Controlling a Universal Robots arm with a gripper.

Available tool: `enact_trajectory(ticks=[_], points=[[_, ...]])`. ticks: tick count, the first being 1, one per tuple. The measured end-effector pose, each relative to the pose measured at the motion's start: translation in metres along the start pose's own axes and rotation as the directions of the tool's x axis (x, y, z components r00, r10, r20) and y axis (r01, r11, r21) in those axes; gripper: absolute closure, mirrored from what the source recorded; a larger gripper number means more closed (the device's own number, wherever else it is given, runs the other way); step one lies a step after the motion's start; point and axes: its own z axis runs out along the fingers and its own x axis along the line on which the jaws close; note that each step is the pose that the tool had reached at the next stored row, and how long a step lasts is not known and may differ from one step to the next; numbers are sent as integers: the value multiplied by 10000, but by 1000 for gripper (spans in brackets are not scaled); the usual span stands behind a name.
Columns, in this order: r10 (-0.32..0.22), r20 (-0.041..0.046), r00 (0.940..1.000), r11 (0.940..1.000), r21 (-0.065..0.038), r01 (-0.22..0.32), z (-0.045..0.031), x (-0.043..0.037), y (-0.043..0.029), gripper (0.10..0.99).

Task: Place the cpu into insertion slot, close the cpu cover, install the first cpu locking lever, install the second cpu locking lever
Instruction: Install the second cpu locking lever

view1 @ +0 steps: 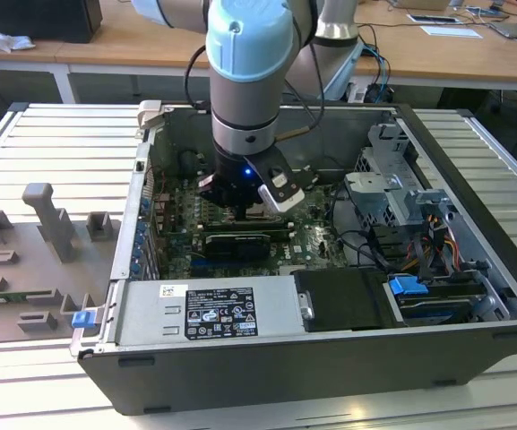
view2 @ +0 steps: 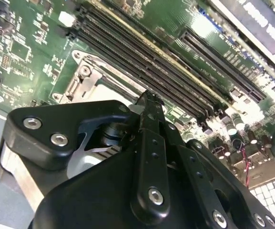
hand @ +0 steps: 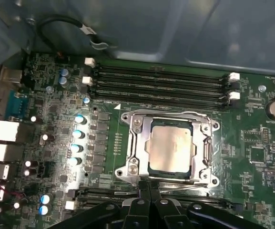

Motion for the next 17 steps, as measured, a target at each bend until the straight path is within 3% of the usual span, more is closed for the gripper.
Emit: enact_trajectory(ticks=[5,8,11,12,13,17], points=[[-1,18,10000,9999,-114,1,-3,122,-4,980],[-33,35,10000,9993,-381,34,21,207,-12,980],[-83,51,10000,9979,-640,86,37,216,-31,980],[-90,65,9999,9968,-790,95,38,229,-55,980],[-86,72,9999,9962,-868,92,35,246,-78,980],[-84,81,9999,9954,-955,92,24,267,-142,980]])
